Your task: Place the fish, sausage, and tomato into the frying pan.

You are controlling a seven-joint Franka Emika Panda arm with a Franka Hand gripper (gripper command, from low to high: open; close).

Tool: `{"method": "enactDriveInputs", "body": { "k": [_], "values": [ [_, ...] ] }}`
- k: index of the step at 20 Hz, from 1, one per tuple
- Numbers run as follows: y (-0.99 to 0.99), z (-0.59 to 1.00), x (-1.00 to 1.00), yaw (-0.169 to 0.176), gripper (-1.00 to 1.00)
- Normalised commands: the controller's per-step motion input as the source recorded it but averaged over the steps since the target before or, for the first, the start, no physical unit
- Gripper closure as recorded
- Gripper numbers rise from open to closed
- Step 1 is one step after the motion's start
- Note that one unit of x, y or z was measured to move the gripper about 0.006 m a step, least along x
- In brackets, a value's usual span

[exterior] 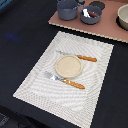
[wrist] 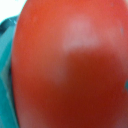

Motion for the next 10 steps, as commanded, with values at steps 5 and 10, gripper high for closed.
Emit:
{"method": "enactDriveInputs", "body": {
  "k": [5,10],
  "values": [
    [0.67,0.05,0.84,-0.017,1.0],
    [0.57,-0.26,0.59,-0.029,1.0]
  ]
}}
